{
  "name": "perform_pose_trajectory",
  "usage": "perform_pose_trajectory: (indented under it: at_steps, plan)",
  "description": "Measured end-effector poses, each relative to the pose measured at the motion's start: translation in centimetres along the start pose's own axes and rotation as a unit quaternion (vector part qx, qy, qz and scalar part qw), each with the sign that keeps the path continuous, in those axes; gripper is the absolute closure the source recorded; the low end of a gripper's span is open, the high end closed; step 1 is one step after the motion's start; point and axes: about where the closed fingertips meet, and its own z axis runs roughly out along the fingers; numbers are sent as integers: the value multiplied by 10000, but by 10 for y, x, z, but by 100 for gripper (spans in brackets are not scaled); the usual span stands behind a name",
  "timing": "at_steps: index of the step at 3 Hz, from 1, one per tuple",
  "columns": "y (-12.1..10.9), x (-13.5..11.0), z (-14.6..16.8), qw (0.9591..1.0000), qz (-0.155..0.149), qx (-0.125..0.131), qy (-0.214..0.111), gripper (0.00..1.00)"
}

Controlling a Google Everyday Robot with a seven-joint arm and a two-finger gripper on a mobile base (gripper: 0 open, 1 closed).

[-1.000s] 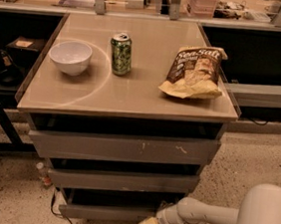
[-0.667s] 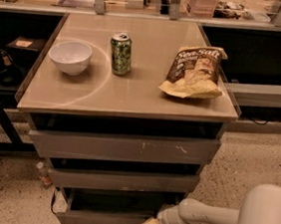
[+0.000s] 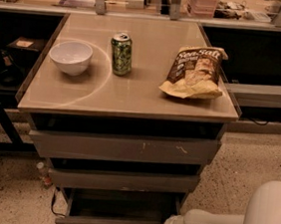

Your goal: Open bottom drawer

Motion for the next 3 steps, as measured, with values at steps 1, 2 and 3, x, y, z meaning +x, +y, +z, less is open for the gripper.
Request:
perform_pose_trajectory:
  at_steps: [1, 2, 3]
  plan:
    - [10, 1, 9, 9998, -131, -175, 12, 0]
    - [6, -14, 17, 9991, -295, -301, -29, 0]
    - [1, -25, 26, 9979, -443, -464, -30, 0]
